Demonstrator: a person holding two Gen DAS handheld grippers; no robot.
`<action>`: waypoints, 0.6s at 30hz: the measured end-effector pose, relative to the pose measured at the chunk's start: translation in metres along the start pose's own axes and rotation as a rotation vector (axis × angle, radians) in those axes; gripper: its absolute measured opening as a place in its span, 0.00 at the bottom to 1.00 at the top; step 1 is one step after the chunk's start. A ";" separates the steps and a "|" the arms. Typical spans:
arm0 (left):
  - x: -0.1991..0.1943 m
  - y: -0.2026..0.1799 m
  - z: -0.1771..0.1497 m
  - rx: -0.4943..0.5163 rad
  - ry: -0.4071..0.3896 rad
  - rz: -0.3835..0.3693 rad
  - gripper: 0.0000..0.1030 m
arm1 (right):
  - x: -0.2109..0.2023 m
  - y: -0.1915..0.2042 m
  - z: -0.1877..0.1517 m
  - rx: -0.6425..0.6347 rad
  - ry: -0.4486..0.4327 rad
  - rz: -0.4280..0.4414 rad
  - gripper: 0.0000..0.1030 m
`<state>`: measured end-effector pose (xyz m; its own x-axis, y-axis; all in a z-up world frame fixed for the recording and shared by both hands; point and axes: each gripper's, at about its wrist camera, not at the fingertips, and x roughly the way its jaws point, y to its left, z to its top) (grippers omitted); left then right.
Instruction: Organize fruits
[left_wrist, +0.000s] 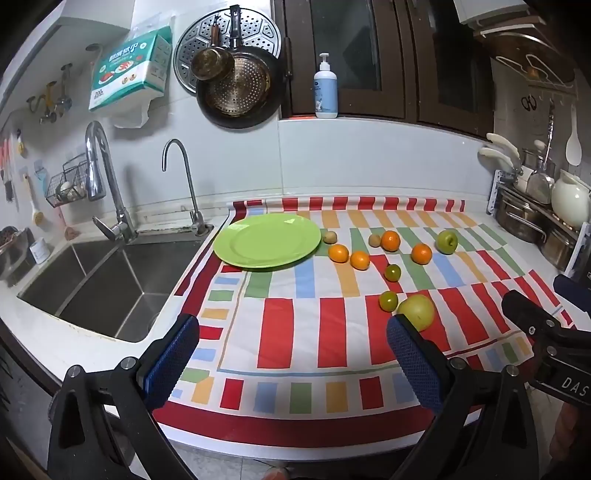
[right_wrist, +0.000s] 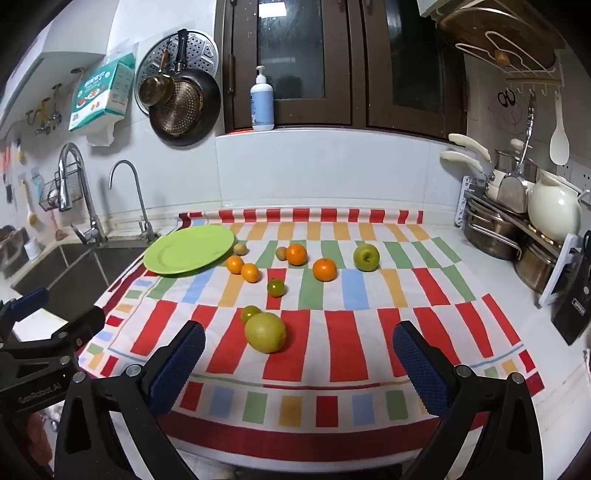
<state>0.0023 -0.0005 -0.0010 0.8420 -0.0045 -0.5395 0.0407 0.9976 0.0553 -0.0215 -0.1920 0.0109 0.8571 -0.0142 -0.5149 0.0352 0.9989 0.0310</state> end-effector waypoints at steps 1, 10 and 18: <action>0.001 0.000 0.000 0.000 0.005 -0.002 1.00 | 0.000 0.000 0.000 -0.004 0.010 -0.001 0.99; -0.011 0.000 0.001 -0.011 -0.009 -0.029 1.00 | -0.007 0.007 0.004 -0.004 0.012 0.002 0.99; -0.009 0.005 0.001 -0.011 -0.005 -0.026 1.00 | -0.002 0.005 0.001 -0.005 0.017 0.004 0.99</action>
<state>-0.0046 0.0045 0.0045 0.8433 -0.0310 -0.5366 0.0572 0.9978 0.0323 -0.0225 -0.1871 0.0129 0.8485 -0.0094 -0.5291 0.0291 0.9992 0.0290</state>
